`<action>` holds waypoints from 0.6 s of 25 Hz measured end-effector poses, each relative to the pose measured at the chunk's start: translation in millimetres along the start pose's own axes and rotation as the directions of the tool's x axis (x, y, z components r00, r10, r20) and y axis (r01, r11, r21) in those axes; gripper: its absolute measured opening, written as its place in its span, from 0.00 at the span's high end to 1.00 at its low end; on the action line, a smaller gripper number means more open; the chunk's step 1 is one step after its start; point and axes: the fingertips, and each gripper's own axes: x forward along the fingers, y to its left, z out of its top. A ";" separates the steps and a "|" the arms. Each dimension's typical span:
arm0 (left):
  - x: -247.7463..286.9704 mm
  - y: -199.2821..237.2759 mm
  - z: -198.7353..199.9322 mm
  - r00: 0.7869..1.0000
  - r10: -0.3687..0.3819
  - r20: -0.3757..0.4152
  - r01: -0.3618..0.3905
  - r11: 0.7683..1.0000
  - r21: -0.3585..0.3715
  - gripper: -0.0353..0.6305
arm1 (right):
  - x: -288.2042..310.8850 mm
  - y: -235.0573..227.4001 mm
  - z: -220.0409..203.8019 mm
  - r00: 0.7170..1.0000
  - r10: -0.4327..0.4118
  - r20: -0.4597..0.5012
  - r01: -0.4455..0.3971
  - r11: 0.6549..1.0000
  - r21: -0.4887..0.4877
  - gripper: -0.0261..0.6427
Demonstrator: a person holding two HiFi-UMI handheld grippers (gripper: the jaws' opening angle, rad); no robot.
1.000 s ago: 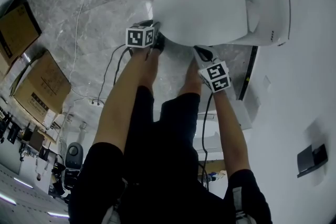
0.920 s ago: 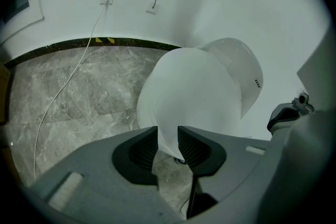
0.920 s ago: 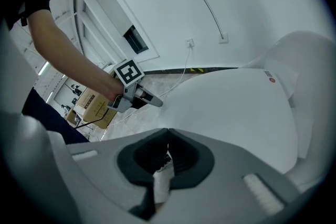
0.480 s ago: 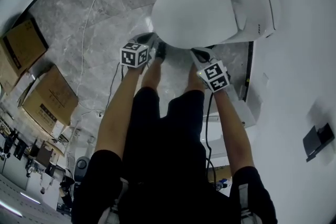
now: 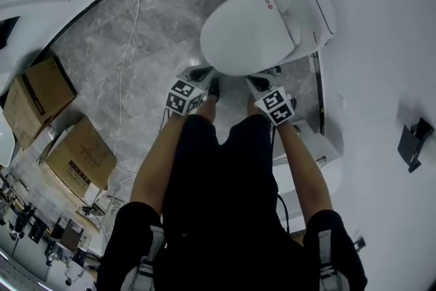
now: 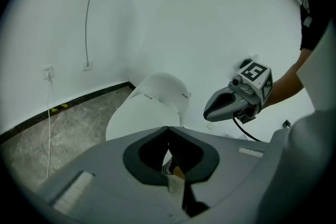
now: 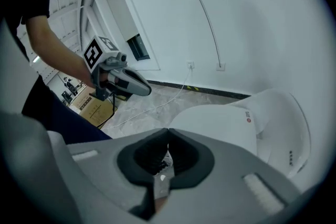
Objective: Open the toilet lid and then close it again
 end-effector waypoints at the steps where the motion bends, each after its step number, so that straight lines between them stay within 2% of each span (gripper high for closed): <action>1: -6.6 -8.5 5.6 1.000 -0.023 0.005 0.022 1.000 0.020 0.93 | -5.7 5.2 4.8 1.000 -0.005 0.000 0.005 1.000 -0.018 0.96; 5: -37.4 -35.1 24.5 0.997 -0.079 0.018 0.077 0.992 0.099 0.93 | -29.5 18.3 26.5 0.999 -0.040 0.020 0.041 0.999 -0.033 0.96; 10: -84.5 -53.1 40.2 0.994 -0.095 0.052 0.089 0.990 0.108 0.93 | -52.0 40.4 47.0 0.997 -0.064 0.035 0.066 0.997 -0.037 0.96; 15: -110.3 -52.9 57.6 0.993 -0.086 0.078 0.074 0.986 0.146 0.93 | -67.3 48.8 70.6 0.993 -0.091 0.073 0.094 0.995 -0.043 0.96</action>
